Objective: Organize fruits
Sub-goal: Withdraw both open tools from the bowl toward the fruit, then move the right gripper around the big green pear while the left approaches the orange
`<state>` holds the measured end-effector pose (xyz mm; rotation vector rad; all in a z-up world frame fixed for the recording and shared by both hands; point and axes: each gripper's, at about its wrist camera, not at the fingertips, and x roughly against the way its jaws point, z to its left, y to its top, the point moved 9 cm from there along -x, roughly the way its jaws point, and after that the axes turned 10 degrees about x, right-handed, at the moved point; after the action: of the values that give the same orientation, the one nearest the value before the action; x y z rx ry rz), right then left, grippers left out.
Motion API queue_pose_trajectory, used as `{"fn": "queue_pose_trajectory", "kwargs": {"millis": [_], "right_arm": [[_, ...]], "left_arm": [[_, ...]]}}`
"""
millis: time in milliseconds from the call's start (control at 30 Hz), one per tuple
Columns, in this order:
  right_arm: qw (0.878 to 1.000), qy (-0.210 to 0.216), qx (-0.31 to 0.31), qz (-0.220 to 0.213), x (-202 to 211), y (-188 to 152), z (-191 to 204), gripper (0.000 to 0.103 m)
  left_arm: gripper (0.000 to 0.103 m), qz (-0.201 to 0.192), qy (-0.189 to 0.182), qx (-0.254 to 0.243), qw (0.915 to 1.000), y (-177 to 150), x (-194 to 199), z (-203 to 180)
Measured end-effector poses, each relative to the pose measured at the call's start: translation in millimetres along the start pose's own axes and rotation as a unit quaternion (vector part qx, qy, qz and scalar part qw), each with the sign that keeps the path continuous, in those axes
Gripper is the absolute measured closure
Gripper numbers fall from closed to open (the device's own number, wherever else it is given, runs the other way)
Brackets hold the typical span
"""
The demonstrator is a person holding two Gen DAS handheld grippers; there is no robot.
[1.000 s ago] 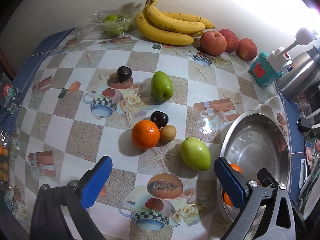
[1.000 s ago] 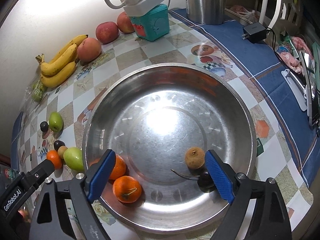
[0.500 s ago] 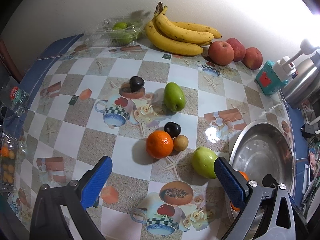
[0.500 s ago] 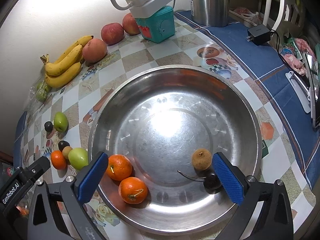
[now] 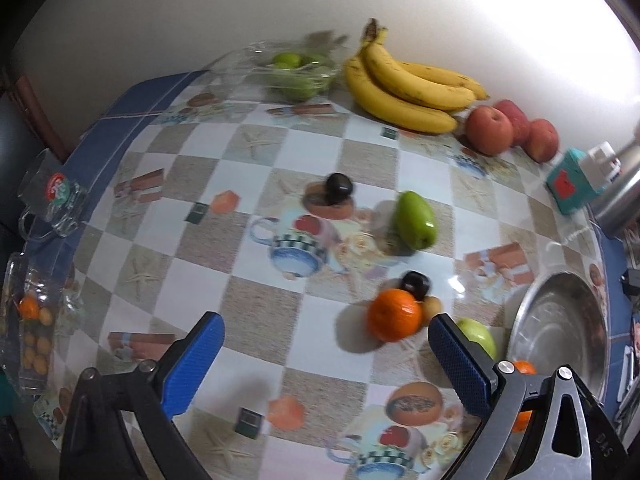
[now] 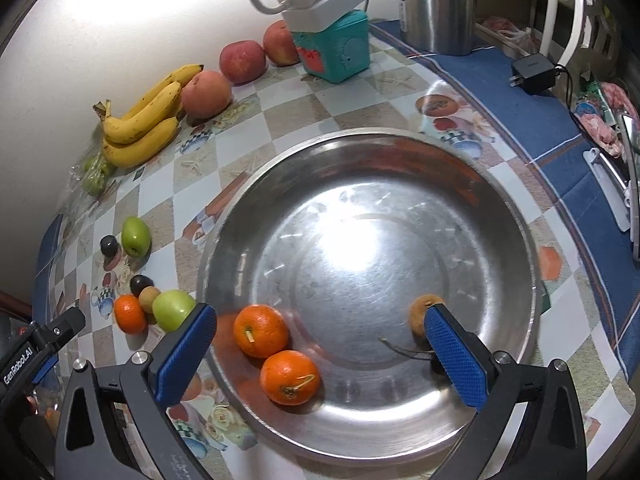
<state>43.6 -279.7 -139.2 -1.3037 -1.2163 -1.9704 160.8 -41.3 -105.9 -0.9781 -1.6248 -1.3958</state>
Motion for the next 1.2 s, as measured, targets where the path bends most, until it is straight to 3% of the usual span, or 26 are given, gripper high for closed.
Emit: {"fn": "queue_pose_trajectory", "kwargs": {"millis": [667,1200], "right_arm": [[0.992,0.062,0.108,-0.01,5,15,106,0.0],[0.995,0.047,0.08,0.023,-18,39,127,0.0]], "left_arm": [[0.0,-0.001,0.024,0.067,0.9975,24,-6,72],[0.0,0.02,0.001,0.059,0.9981,30,-19,52]]}}
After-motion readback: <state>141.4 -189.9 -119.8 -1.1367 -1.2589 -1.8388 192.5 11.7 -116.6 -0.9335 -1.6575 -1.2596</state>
